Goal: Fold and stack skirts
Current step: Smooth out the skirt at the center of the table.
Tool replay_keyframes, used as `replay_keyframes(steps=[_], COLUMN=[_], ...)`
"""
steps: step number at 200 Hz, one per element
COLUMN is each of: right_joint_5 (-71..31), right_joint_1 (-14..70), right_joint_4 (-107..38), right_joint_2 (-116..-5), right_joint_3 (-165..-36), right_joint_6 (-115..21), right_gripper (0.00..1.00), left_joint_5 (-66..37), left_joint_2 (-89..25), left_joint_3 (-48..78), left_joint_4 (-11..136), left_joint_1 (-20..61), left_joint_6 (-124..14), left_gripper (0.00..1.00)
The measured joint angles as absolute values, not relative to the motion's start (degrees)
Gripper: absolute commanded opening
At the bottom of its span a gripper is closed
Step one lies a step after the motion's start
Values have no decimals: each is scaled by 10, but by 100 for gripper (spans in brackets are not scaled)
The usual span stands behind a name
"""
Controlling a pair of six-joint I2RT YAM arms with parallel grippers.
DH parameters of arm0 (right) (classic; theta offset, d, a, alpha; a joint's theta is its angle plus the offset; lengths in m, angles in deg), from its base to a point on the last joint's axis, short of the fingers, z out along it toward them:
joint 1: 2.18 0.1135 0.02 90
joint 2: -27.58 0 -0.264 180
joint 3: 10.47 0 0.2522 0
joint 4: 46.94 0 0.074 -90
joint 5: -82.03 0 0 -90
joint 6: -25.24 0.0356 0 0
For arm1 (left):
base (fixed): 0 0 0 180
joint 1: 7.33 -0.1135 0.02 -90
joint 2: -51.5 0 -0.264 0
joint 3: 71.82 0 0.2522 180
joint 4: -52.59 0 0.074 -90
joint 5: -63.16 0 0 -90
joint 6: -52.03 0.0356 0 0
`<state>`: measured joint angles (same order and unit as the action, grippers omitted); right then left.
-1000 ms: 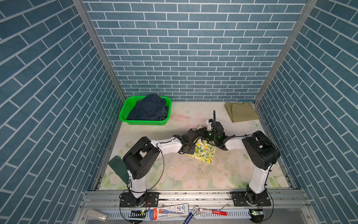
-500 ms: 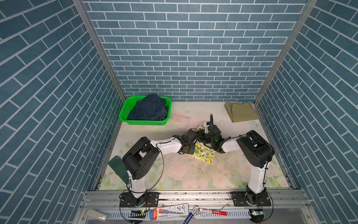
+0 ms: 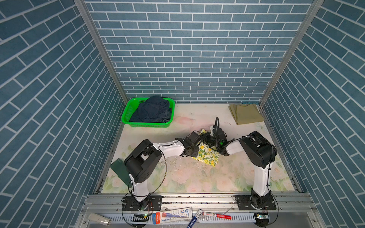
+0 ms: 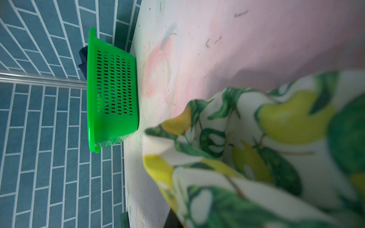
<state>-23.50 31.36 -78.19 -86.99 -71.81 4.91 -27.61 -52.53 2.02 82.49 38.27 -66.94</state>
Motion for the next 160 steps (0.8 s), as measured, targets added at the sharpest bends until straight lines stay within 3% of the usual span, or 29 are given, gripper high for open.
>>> replay_keyframes(steps=[119, 138, 160], right_joint_5=[-281, -282, -280], right_joint_1=[278, 274, 270], right_joint_4=[-762, -747, -730], right_joint_2=[-888, -879, -863], right_joint_3=[-741, -741, -739], right_joint_6=[31, 22, 8], right_gripper=[0, 6, 22], left_joint_5=[-276, -275, -275], left_joint_2=[-525, -525, -525], left_joint_3=[20, 20, 20], left_joint_4=[824, 824, 825], left_joint_1=[383, 383, 383], left_joint_6=[-640, -638, -640], left_gripper=[0, 0, 0])
